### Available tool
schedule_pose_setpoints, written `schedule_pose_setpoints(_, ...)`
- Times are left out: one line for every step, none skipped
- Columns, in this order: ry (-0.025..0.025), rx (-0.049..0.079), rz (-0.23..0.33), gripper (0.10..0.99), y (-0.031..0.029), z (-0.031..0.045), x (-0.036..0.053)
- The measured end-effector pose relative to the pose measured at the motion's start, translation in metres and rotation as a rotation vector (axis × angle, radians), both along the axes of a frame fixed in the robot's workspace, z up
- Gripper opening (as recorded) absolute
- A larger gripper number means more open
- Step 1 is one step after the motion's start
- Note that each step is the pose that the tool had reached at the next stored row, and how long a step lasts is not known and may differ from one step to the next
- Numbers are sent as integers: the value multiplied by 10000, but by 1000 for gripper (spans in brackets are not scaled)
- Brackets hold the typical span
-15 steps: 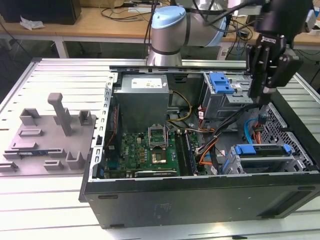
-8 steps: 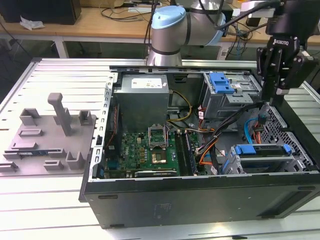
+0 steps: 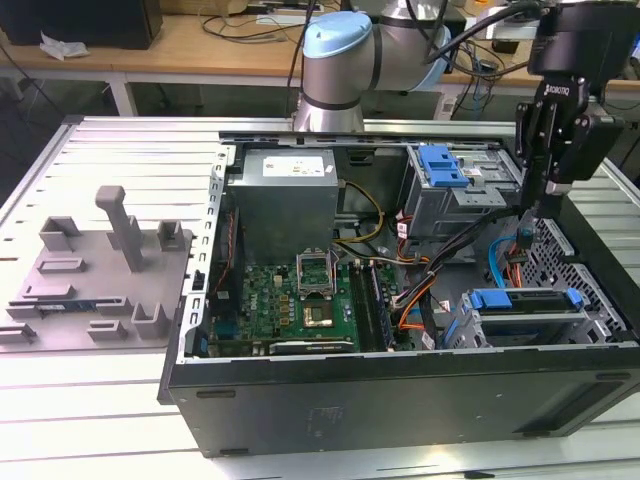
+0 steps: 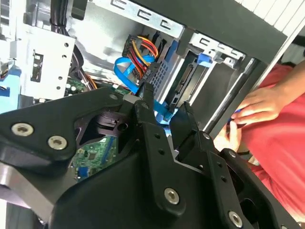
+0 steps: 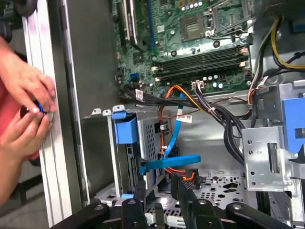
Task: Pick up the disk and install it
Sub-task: 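Insert the first disk wire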
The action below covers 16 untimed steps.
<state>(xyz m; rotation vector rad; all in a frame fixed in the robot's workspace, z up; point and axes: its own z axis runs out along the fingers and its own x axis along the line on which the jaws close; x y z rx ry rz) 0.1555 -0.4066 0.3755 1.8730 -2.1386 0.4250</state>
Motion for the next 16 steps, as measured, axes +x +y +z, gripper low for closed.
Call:
schedule_pose_setpoints(-10,-8,-7,412,15,-6,0)
schedule_pose_setpoints(-16,-25,-6,412,35,-11,1)
schedule_pose_setpoints(-27,-83,-4,412,83,-19,5)
schedule_pose_setpoints(-36,-145,-5,412,115,-24,11)
schedule_pose_setpoints(-43,-189,-5,412,127,-28,15)
schedule_pose_setpoints(-57,-255,-5,412,137,-32,20)
schedule_pose_setpoints(-79,-316,-5,412,140,-38,29)
schedule_pose_setpoints(-91,-355,-4,412,142,-42,39)
schedule_pose_setpoints(-104,-389,8,412,144,-50,54)
schedule_pose_setpoints(-128,-429,30,412,146,-66,73)
schedule_pose_setpoints(-145,-456,30,412,145,-75,75)
schedule_pose_setpoints(-165,-477,29,412,146,-80,75)
schedule_pose_setpoints(-203,-507,29,412,146,-88,75)
schedule_pose_setpoints(-241,-540,23,412,146,-96,76)
schedule_pose_setpoints(-278,-594,-35,412,146,-107,76)
schedule_pose_setpoints(-291,-635,-142,412,146,-113,75)
